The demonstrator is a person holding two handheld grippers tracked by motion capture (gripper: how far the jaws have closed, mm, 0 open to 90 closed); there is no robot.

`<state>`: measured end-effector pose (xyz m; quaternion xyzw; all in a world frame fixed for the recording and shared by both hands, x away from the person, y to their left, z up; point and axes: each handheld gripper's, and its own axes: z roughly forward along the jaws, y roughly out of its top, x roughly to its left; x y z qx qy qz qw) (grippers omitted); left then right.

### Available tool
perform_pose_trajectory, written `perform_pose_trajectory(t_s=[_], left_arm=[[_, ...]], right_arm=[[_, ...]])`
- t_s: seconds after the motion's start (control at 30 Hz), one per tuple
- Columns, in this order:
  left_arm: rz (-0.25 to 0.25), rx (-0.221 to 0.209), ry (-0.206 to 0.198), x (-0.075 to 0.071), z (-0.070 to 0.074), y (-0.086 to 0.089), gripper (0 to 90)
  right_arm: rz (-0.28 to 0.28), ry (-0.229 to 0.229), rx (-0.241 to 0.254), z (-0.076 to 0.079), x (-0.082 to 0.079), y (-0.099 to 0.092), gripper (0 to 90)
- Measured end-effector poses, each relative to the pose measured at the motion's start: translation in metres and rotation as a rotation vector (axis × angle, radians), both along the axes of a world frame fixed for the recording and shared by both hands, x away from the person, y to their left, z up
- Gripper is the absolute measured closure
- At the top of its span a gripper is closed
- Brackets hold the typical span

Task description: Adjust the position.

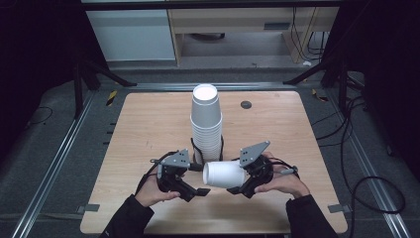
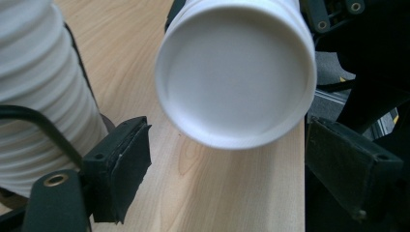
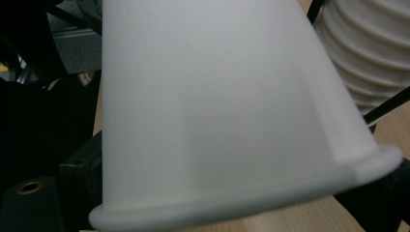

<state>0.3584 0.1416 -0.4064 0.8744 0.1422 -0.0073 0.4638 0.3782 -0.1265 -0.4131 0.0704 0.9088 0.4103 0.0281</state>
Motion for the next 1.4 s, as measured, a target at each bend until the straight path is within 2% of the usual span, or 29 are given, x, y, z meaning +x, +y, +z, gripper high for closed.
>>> perform_pose_trajectory(t_s=[0.23,0.77,0.97,1.17,1.4], left_arm=[[-0.021,0.039,0.0,-0.001,-0.004,-0.007,15.1],[-0.037,0.076,0.019,-0.001,-0.008,-0.016,15.2],[-0.036,0.085,0.025,-0.001,-0.009,-0.018,15.5],[-0.045,0.115,0.024,-0.001,-0.01,-0.022,16.1],[-0.05,0.123,0.036,-0.001,-0.01,-0.022,18.2]], right_arm=[[0.015,0.001,-0.048,-0.005,-0.003,0.007,10.1],[0.045,-0.019,-0.135,-0.009,-0.01,0.02,10.1],[0.052,-0.017,-0.143,-0.01,-0.01,0.022,10.1],[0.055,-0.015,-0.156,-0.012,-0.012,0.027,10.1],[0.058,-0.015,-0.164,-0.012,-0.012,0.029,10.2]])
